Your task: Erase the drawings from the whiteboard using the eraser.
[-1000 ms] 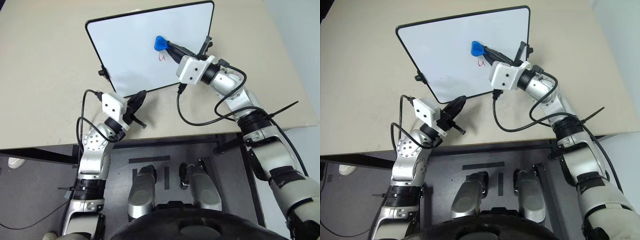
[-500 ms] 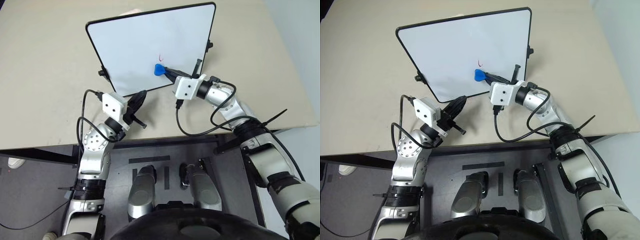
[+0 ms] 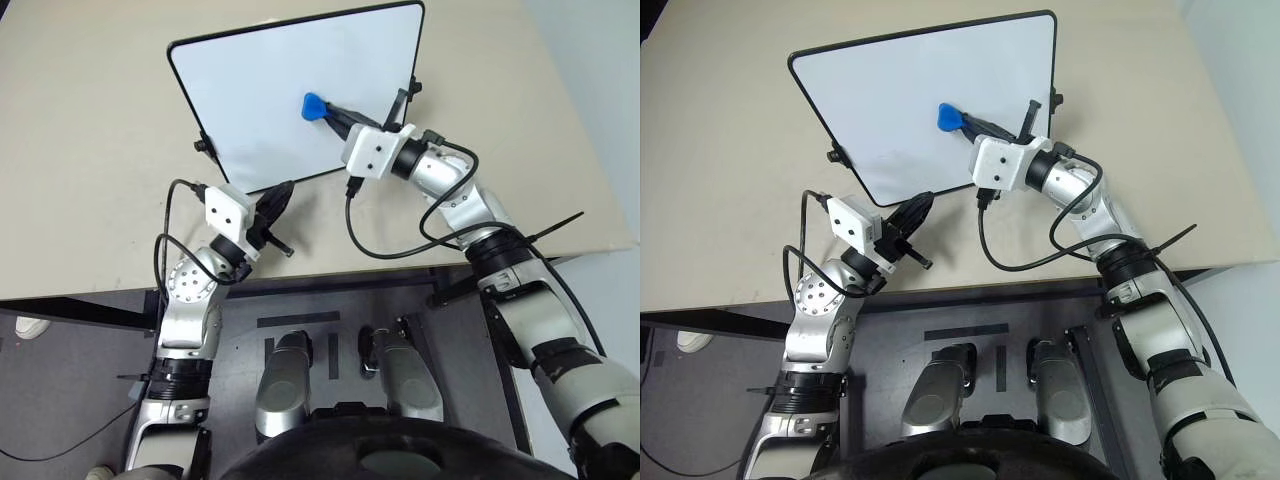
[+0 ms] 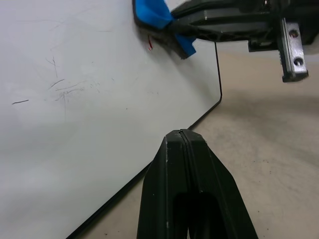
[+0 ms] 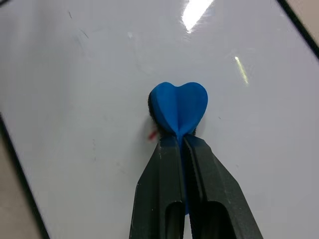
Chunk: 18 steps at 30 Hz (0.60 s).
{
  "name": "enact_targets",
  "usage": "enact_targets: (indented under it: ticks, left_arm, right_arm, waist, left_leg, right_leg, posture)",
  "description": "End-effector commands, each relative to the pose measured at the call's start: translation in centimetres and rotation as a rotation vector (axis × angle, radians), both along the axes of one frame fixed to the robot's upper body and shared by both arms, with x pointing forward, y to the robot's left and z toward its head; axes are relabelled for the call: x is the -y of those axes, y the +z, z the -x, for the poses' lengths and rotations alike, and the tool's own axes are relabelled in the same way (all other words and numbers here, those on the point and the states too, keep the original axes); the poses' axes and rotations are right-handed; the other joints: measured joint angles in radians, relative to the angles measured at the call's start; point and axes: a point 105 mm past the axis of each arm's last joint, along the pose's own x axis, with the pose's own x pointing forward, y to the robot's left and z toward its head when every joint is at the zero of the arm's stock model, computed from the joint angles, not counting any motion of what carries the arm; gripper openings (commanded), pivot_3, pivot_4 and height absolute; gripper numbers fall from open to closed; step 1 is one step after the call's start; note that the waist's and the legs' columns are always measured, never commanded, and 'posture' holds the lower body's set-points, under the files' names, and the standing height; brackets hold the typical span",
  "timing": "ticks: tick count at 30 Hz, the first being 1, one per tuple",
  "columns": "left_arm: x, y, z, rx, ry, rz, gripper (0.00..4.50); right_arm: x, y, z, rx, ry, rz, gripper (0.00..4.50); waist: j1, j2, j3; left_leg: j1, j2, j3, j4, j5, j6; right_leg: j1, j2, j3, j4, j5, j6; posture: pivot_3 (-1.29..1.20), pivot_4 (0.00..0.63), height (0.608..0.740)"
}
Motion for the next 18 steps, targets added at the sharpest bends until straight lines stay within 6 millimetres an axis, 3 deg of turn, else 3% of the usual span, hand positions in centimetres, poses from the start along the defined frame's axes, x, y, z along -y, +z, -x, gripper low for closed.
enact_targets:
  ticks: [1,5,13,18]
  left_arm:
    - [0.3,0.8,0.2,0.034,-0.008,0.004,0.0]
    - [0.3,0.8,0.2,0.034,-0.008,0.004,0.0]
    - [0.3,0.8,0.2,0.034,-0.011,0.006,0.0]
    - [0.3,0.8,0.2,0.034,-0.009,0.005,0.0]
  right_arm:
    - [-0.8,-0.6,0.7,-0.027,0.036,0.019,0.01]
    - [-0.8,-0.1,0.6,-0.02,0.026,0.009,0.01]
    - [0.6,3.7,-1.2,0.099,-0.075,-0.07,0.01]
    - [0.9,4.2,-1.3,0.122,-0.091,-0.089,0.01]
  waist:
    - [0.0,0.0,0.0]
    - [0.001,0.0,0.0]
    - [0.0,0.0,0.0]
    - [0.0,0.0,0.0]
  left_leg:
    - [0.0,0.0,0.0,0.0,0.0,0.0]
    - [-0.003,0.0,0.0,0.0,0.001,0.002]
    - [-0.003,0.0,0.0,0.0,0.001,0.001]
    - [-0.002,0.0,0.0,0.0,0.0,-0.001]
  right_leg:
    - [0.0,0.0,0.0,0.0,0.0,0.0]
    - [-0.002,0.0,0.0,-0.001,0.0,0.001]
    - [-0.003,0.0,0.0,0.0,0.001,-0.001]
    - [-0.003,0.0,0.0,0.0,0.005,-0.002]
  posture:
    - [0.0,0.15,0.74]
    - [0.0,0.15,0.74]
    - [0.0,0.15,0.74]
    - [0.0,0.15,0.74]
